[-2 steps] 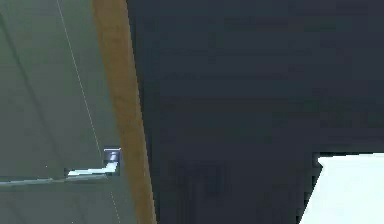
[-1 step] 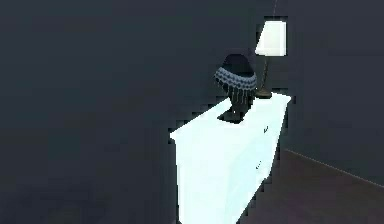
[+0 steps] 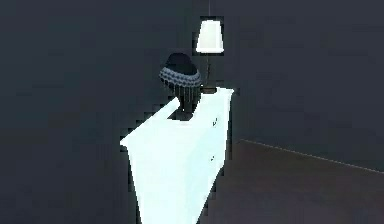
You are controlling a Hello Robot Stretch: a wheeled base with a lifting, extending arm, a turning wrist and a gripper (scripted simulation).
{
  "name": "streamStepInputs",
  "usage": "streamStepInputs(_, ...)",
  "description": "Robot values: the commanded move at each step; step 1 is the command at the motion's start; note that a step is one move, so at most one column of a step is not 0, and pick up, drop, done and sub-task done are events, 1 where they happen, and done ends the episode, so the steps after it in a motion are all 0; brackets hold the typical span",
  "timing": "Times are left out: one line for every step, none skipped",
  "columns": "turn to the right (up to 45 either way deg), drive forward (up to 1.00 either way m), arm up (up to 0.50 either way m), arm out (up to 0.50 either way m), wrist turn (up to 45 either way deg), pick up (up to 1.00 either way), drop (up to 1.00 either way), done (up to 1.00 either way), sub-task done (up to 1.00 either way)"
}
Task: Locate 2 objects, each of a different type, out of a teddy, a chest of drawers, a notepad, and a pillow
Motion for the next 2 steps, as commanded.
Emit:
streamStepInputs(0.0,0.0,0.0,0.0,0.0,0.0,0.0,0.0,1.0)
streamStepInputs(45.0,0.0,0.0,0.0,0.0,0.0,0.0,0.0,0.0)
